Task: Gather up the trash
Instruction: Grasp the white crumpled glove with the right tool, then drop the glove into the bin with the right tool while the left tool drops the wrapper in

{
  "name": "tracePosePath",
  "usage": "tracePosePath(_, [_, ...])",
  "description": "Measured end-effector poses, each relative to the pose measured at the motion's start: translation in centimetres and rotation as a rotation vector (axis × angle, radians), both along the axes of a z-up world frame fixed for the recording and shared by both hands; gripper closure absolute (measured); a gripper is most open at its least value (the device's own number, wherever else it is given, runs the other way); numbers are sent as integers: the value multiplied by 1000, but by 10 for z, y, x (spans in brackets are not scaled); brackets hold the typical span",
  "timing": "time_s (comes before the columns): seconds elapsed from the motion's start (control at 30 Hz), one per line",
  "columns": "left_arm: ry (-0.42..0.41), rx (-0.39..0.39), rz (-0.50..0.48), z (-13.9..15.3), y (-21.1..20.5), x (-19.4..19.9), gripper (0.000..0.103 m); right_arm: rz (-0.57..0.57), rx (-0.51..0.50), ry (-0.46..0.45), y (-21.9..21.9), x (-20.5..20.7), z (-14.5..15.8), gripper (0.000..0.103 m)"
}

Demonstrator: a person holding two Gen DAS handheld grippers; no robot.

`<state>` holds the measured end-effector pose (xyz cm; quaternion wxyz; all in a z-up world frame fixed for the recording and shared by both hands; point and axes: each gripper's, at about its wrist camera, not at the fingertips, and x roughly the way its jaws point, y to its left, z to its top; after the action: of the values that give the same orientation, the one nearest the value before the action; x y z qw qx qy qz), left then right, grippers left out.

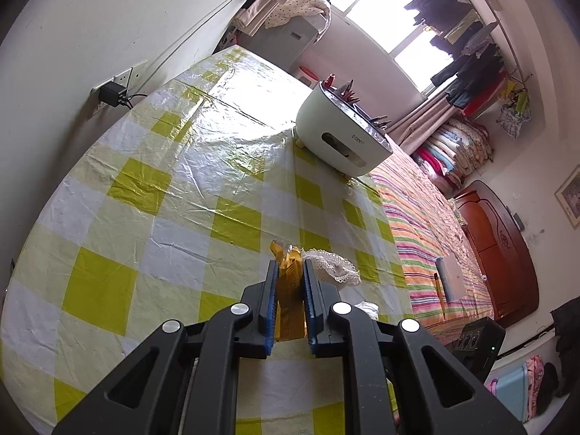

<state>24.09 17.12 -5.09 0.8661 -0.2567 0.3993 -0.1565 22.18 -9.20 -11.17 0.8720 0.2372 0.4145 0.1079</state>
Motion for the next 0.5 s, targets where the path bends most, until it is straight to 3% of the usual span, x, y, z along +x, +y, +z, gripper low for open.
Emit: tracePosePath(0.5, [-57, 33, -143, 10, -60, -44, 90, -141, -164, -161, -50, -75, 39, 74])
